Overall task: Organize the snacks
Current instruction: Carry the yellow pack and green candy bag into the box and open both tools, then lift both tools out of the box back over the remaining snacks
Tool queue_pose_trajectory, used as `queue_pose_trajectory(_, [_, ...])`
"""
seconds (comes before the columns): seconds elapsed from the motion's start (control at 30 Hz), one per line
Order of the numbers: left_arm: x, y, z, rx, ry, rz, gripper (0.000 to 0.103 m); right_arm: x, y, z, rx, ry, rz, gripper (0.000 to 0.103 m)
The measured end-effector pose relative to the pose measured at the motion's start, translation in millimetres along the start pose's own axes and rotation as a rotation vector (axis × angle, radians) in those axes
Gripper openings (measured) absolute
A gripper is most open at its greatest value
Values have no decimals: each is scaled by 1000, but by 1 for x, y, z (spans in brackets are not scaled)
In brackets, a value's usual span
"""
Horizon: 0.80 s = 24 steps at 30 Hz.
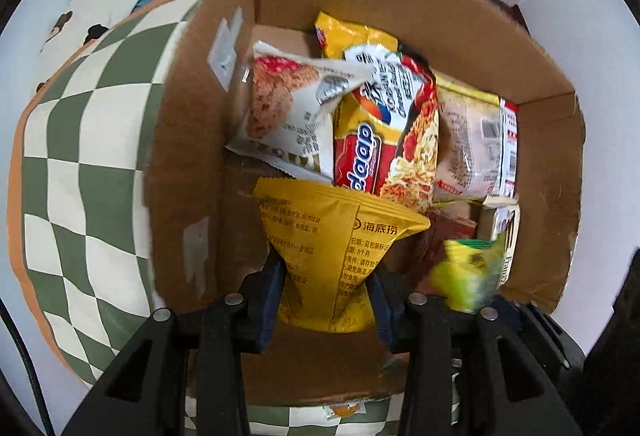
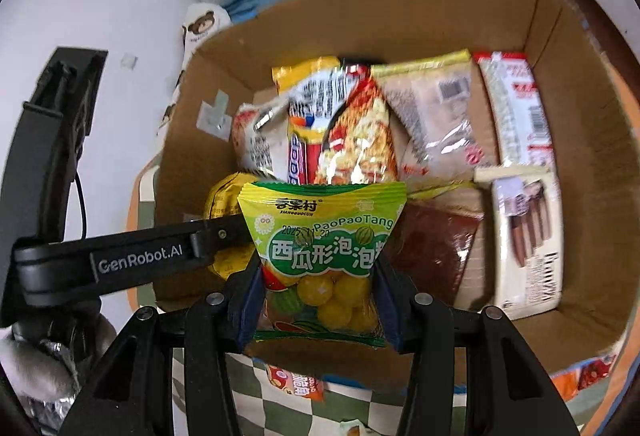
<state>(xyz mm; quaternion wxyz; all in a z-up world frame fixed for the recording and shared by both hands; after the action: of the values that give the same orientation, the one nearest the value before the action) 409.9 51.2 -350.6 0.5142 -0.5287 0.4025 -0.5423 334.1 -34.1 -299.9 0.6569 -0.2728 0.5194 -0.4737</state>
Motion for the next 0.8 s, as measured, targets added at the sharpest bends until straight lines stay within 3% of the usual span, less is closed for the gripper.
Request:
queue_pose_trajectory(0.03, [0,2,-2,-10,2,6,39,1,6,-2,-27,8,1,56])
queue_pose_trajectory(0.1, [-1,6,-4,-14,8,11,55,5,17,-6,-75,10,0,86])
queue_pose_trajectory(0.17, [1,8,-4,-8,17,17,66,8,20,-7,-81,-14,-30,87])
queue_pose_trajectory(0.3, [7,5,-5,15,28,14,69,17,17,-3,-73,-25,-65,87])
queue_pose_trajectory(0.5, [13,-1,-8,56,48,38,70,37,0,6,-19,-38,-147,88])
queue_pose_trajectory(0.57, [16,-2,-10,72,55,39,70,44,-6,7,-2,-47,-180,95])
queue_pose_trajectory(0.8, [27,-20,-18,155,87,51,70,61,-34,7,60,-85,-267,96])
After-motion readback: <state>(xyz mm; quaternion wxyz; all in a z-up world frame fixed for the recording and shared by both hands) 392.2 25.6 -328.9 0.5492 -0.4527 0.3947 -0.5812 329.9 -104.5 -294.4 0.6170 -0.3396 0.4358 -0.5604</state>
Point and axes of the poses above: each gripper's, at about its wrist camera, not at the fingertips, and y roughly the way its jaws point, x to its right, z to its top, the point moved 6 cm from there along y, roughly the way its jaws point, and after that the axes turned 8 degrees about x, right-handed, at the moved point
